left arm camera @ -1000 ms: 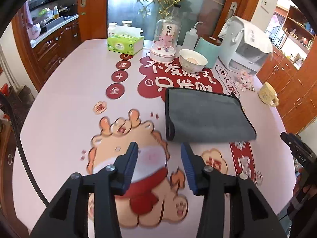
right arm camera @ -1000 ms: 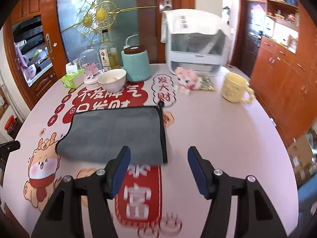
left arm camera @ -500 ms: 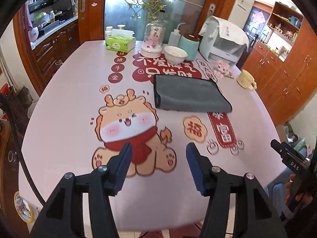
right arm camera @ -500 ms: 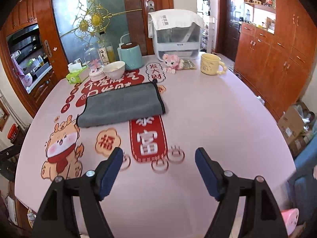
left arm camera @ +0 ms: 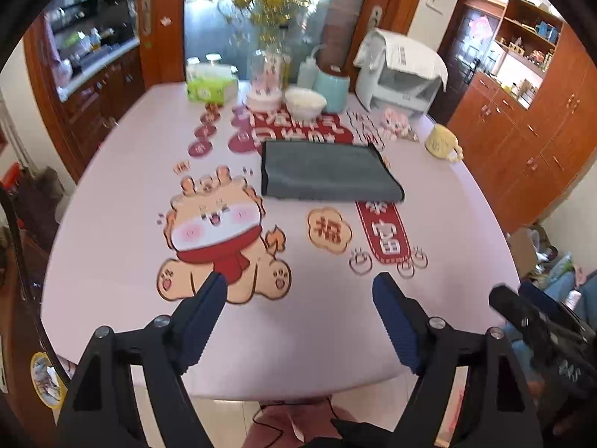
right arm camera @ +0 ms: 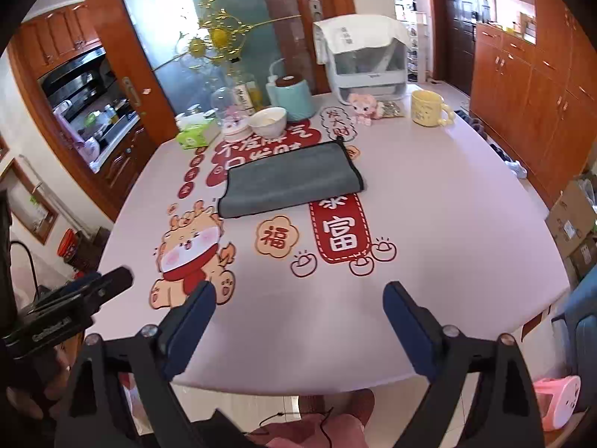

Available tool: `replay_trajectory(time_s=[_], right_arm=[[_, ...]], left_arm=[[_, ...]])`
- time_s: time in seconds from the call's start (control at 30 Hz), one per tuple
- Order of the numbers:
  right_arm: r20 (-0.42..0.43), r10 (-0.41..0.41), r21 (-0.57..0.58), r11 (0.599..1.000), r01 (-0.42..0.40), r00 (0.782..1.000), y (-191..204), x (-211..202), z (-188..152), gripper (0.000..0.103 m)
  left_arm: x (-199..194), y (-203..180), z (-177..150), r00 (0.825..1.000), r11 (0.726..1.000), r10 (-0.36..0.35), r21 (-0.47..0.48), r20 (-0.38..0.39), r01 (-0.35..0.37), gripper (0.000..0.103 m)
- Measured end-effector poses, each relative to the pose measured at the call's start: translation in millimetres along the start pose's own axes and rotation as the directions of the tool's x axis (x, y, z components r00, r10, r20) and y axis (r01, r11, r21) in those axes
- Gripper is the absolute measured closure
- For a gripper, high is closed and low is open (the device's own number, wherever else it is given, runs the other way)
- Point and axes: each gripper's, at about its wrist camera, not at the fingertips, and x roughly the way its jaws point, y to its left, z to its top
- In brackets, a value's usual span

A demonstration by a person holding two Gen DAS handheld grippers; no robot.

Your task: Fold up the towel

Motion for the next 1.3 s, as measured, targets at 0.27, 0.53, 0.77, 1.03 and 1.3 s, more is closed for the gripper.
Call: replay_trajectory(time_s=[0.27, 0.53, 0.77, 1.03, 1.3], right_arm=[[-0.05, 0.009, -0.009, 1.0, -0.009, 0.999, -6, -18, 10, 0.008], [-0.063, 0.016, -0.011, 1.0, -0.017, 0.998, -18, -20, 1, 0.0], [-0.066, 0.022, -0.014, 1.0, -0.023, 0.998, -27, -18, -8, 0.0], [-0.054, 0.007, 0.024, 1.0, -0.006, 0.999, -40, -17, -4, 0.0], [-0.058, 0.01, 0.0, 1.0, -0.01, 0.998, -39, -15, -3, 0.0]], left_arm=[[-17, -37, 7, 0.996, 0.998, 0.067, -0.006, 0.066, -0.066, 0.014], [-20, -60, -2, 0.99, 0.993, 0.118, -0.003, 0.072, -0.118, 0.001], [-23, -72, -10, 0.983, 0.989, 0.148, 0.012, 0.105, -0.151, 0.001], [-25, -75, -11, 0.972, 0.981, 0.193, -0.018, 0.134, -0.193, 0.001], [-24, -77, -11, 0.97, 0.979, 0.202, -0.021, 0.133, -0.201, 0.001]])
